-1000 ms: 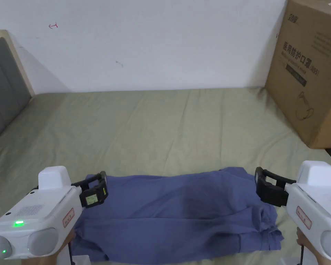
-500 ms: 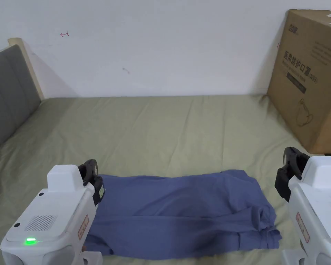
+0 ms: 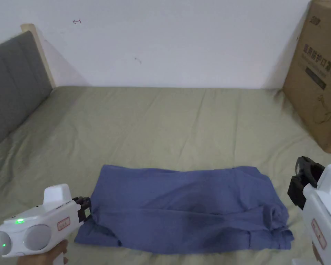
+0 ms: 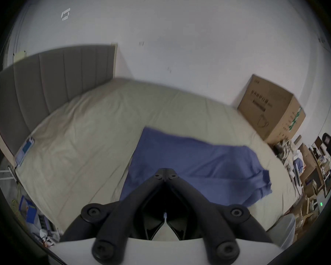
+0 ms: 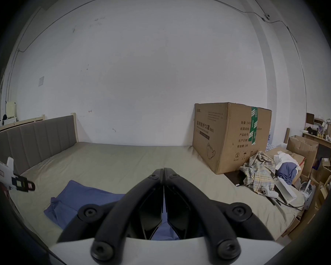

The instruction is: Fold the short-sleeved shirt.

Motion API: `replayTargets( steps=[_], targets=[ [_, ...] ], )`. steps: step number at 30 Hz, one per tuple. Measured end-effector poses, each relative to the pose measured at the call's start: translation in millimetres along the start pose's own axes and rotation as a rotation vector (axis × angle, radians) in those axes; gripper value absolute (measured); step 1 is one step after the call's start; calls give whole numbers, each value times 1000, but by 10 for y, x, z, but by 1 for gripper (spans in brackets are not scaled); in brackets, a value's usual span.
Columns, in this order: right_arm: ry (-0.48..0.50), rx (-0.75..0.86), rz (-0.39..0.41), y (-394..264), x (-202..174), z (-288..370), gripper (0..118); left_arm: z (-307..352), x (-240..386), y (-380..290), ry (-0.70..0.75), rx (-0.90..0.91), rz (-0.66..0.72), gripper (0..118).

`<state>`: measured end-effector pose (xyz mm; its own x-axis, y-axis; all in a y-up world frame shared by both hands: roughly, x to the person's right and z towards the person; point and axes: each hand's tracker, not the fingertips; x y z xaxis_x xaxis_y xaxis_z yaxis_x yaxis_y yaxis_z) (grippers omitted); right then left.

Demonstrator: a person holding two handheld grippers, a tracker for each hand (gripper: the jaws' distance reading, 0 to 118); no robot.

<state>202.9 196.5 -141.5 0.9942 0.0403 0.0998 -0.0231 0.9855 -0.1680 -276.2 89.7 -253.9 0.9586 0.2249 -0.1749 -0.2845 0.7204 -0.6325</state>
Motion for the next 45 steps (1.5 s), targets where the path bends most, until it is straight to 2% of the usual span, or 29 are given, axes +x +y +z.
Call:
replayTargets(
  steps=[2, 3, 4, 6, 7, 8, 9, 12, 14, 16, 19, 20, 21, 22, 23, 25, 27, 28, 29, 30, 33, 37, 39, 40, 41, 42, 44, 45],
  targets=[
    [2, -17, 0, -39, 6, -52, 0, -248, -169, -66, 53, -41, 4, 2],
    [-1, -25, 3, -59, 7, -77, 0, -334, -207, -93, 65, -65, -13, 7],
    [-1, -32, 4, -80, 11, -101, 0, -415, -241, -117, 76, -92, -16, 17],
    [1, -44, -2, -121, 25, -149, 0, -507, -261, -185, 109, -148, 13, 64],
    [-1, -52, -1, -135, 21, -169, 0, -600, -289, -208, 120, -187, 40, 83],
    [-3, -60, 1, -152, 23, -195, 0, -679, -305, -223, 128, -224, 41, 97],
    [-7, -68, 3, -175, 30, -225, 0, -622, -211, -276, 147, -241, 24, 98],
    [-13, -94, -1, -246, 66, -297, 0, -783, -159, -364, 212, -255, -48, 98],
    [-18, -113, -7, -294, 95, -331, 0, -963, -197, -415, 204, -282, -52, 98],
    [-25, -131, -13, -341, 128, -356, 0, -1079, -184, -466, 205, -312, -53, 93],
    [-36, -160, -22, -415, 204, -391, 0, -1116, -155, -559, 178, -354, -48, 51],
    [-38, -173, -29, -439, 235, -405, 0, -1061, -131, -555, 184, -325, -55, 47],
    [-44, -185, -35, -472, 271, -426, 0, -1076, -170, -548, 170, -322, -63, 35],
    [-50, -201, -44, -511, 313, -457, 0, -1063, -160, -538, 146, -319, -70, 17],
    [-53, -229, -64, -566, 373, -498, 0, -1051, -154, -528, 115, -311, -66, 8],
    [-58, -315, -108, -712, 489, -638, 5, -1031, -177, -476, 108, -311, -61, 7],
    [-65, -442, -115, -902, 606, -815, 35, -944, -161, -422, 93, -279, -63, 7],
    [-55, -488, -131, -1026, 663, -903, 56, -892, -153, -388, 82, -265, -55, 7],
    [-64, -542, -129, -1170, 707, -1000, 83, -843, -126, -327, 68, -244, -43, 7],
    [-57, -606, -147, -1309, 738, -1089, 93, -798, -115, -293, 58, -231, -35, 7],
    [-59, -722, -223, -1725, 820, -1288, 94, -739, -115, -242, 38, -213, -36, 7],
    [-60, -831, -166, -2074, 782, -1453, 86, -700, -84, -188, 37, -209, -39, 7],
    [-32, -838, -164, -2207, 781, -1534, 81, -699, -89, -195, 40, -212, -36, 7],
    [-17, -841, -163, -2232, 762, -1562, 74, -701, -94, -205, 41, -215, -34, 7],
    [-7, -843, -160, -2253, 748, -1588, 59, -732, -109, -199, 42, -218, -33, 7],
    [-2, -843, -162, -2262, 744, -1609, 53, -734, -112, -208, 45, -220, -33, 7],
    [6, -844, -188, -2226, 707, -1583, 50, -723, -120, -226, 48, -223, -32, 7],
    [8, -838, -190, -2193, 693, -1562, 41, -773, -132, -226, 51, -222, -30, 7]
  ],
)
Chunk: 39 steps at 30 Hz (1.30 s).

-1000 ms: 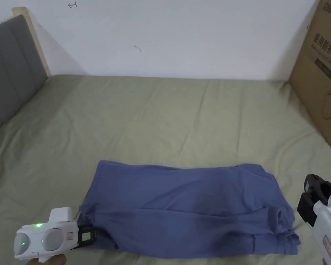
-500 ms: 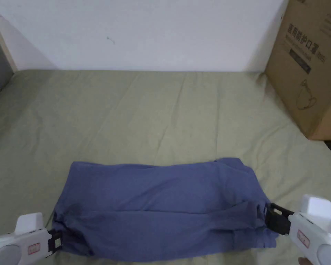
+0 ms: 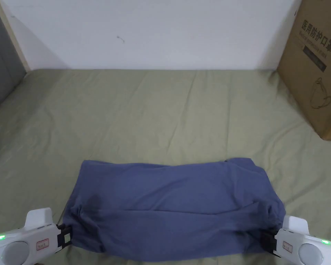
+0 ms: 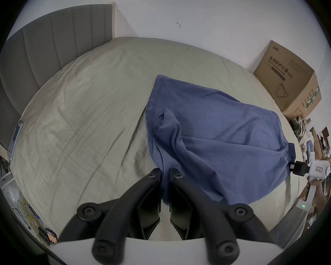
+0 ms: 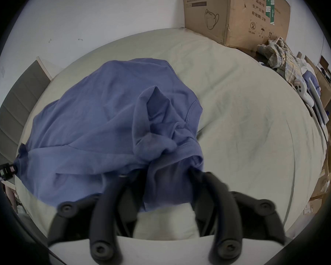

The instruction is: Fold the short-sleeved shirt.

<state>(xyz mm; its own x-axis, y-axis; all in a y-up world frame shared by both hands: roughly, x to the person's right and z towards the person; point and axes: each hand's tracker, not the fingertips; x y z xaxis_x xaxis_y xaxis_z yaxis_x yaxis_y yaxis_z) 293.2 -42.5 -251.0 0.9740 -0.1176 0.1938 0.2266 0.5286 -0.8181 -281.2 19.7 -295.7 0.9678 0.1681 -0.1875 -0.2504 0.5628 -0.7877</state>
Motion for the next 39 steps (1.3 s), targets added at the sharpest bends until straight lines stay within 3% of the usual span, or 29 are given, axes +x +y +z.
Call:
replayTargets(
  steps=[2, 8, 12, 18, 29, 31, 33, 35, 36, 37, 39],
  targets=[
    [42, 38, -2, -31, 26, 51, 10, 2, -20, -17, 3, 1, 5, 7],
    [50, 101, -71, -115, 79, 455, 10, 87, -161, -88, 19, 12, 29, 7],
    [37, 126, -75, -239, 180, 706, 10, 255, -255, -209, 17, 16, 38, 7],
    [35, 83, -127, -597, 317, 873, 10, 411, -411, -508, 3, -7, 81, 7],
    [-37, -5, -126, -847, 181, 648, 11, 60, -368, -822, 84, -126, 34, 7],
    [-62, 2, -104, -773, 143, 742, 16, 101, -316, -784, 103, -120, 34, 8],
    [-97, 38, -78, -679, 95, 913, 47, 170, -266, -741, 122, -110, 19, 38],
    [-70, 142, -52, -548, 94, 1130, 85, 350, -184, -642, 98, -55, 0, 83],
    [-48, 199, -39, -466, 56, 1286, 89, 556, -70, -570, 67, -3, -7, 94],
    [-32, 259, -28, -369, 10, 1443, 88, 705, 0, -490, 41, 67, -13, 98],
    [-3, 359, 3, -165, -140, 1827, 88, 978, 147, -321, 11, 183, -23, 98]
  ],
)
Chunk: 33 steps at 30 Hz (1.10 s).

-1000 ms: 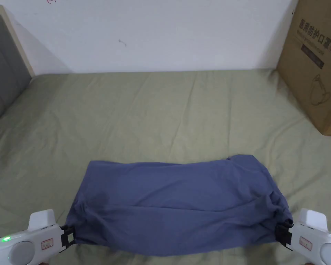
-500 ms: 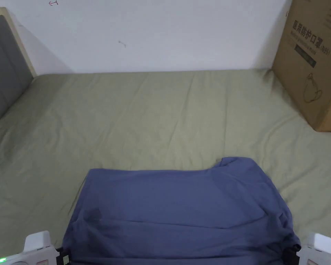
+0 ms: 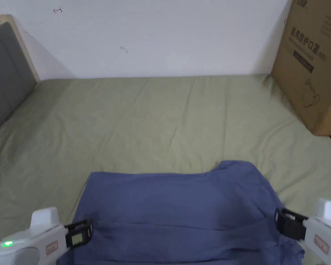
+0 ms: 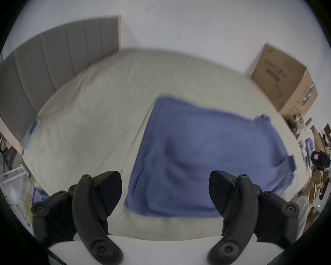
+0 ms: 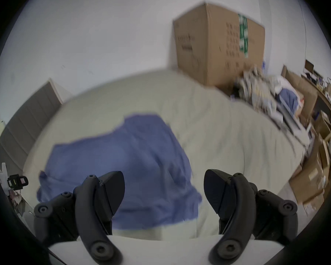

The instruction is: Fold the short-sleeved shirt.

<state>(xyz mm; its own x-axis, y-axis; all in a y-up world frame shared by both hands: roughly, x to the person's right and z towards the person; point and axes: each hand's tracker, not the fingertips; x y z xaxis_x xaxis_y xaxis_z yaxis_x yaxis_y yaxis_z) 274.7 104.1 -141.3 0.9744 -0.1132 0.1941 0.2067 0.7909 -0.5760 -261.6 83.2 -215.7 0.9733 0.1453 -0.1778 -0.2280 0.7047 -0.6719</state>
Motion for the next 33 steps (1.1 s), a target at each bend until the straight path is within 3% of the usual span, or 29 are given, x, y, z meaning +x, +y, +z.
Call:
replayTargets(
  steps=[4, 8, 10, 12, 13, 14, 15, 26, 33],
  targets=[
    [71, 260, 67, 506, -388, 558, 88, 559, 339, 364, -34, 272, -48, 98],
    [62, 417, 116, 729, -707, 858, 87, 778, 530, 605, -27, 465, -64, 98],
    [54, 462, 132, 746, -832, 925, 81, 916, 652, 664, -30, 531, -65, 93],
    [35, 477, 148, 753, -863, 907, 55, 976, 726, 656, -33, 589, -102, 67],
    [32, 488, 152, 747, -895, 917, 33, 982, 779, 654, -30, 602, -124, 44],
    [33, 493, 156, 742, -922, 923, 2, 991, 800, 645, -37, 603, -136, 14],
    [30, 496, 159, 745, -904, 878, 0, 995, 820, 635, -51, 613, -150, 4],
    [53, 501, 186, 823, -945, 675, 0, 675, 831, 722, -78, 519, -162, 0],
    [49, 470, 199, 971, -957, 301, 0, -205, 689, 1142, -93, 311, -172, 0]
  ],
)
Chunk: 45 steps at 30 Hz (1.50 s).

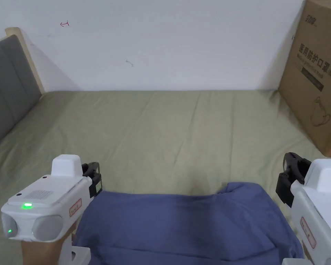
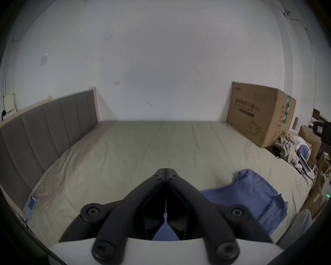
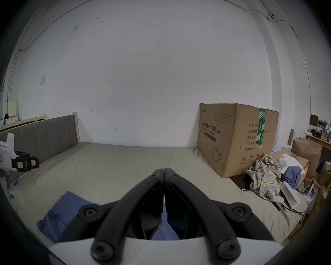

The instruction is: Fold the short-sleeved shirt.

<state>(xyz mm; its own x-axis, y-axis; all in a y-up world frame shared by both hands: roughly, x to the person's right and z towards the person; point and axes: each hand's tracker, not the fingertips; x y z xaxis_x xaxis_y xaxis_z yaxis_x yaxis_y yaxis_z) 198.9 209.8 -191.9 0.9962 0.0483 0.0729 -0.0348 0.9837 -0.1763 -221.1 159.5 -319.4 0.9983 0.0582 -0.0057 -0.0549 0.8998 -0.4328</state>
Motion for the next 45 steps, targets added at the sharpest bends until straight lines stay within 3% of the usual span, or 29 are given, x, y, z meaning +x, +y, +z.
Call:
replayTargets(
  steps=[7, 9, 10, 11, 12, 13, 14, 20, 25, 27, 29, 30, 34, 36, 37, 38, 39, 42, 45],
  targets=[
    [-10, -45, 5, -131, 33, -470, 0, -1239, -255, -113, -1, -278, 68, 4],
    [-18, -69, 2, -197, 65, -607, 0, -1582, -331, -220, 24, -365, 77, 23],
    [-21, -82, 2, -230, 64, -659, 0, -1736, -358, -275, 35, -417, 91, 41],
    [-25, -94, 1, -259, 77, -708, 0, -1860, -384, -330, 46, -449, 114, 71],
    [-28, -103, -2, -299, 97, -768, 0, -2043, -440, -411, 47, -499, 131, 85],
    [-32, -115, -3, -333, 115, -818, 0, -2157, -467, -485, 60, -533, 144, 97],
    [-33, -126, -5, -367, 124, -851, 0, -2252, -482, -550, 80, -564, 142, 98],
    [-46, -182, -16, -548, 223, -1030, 0, -2513, -504, -829, 153, -654, 148, 97],
    [-62, -212, -8, -590, 269, -1074, 0, -2487, -327, -900, 154, -657, 60, 82],
    [-64, -223, -4, -591, 300, -1093, 0, -2419, -251, -851, 126, -638, 27, 59],
    [-65, -233, -6, -605, 343, -1139, 0, -2380, -190, -791, 56, -621, -17, 14],
    [-66, -239, -10, -633, 404, -1184, 0, -2353, -131, -792, 48, -625, -30, 8],
    [-52, -307, -49, -731, 614, -1473, 2, -2283, -148, -749, 26, -585, -65, 5],
    [-24, -395, -52, -824, 717, -1692, 27, -2039, -128, -552, 29, -482, -82, 5],
    [-26, -419, -53, -890, 766, -1802, 49, -1946, -140, -487, 7, -454, -67, 5],
    [-12, -444, -47, -978, 809, -1928, 81, -1862, -153, -428, -7, -434, -56, 5],
    [-8, -511, -35, -1071, 851, -2076, 97, -1761, -154, -379, -22, -424, -39, 5],
    [-40, -625, -61, -1373, 932, -2423, 101, -1696, -275, -308, -42, -376, -31, 5],
    [-23, -727, -20, -1697, 960, -2736, 99, -1560, -338, -283, -63, -367, -2, 5]
  ],
)
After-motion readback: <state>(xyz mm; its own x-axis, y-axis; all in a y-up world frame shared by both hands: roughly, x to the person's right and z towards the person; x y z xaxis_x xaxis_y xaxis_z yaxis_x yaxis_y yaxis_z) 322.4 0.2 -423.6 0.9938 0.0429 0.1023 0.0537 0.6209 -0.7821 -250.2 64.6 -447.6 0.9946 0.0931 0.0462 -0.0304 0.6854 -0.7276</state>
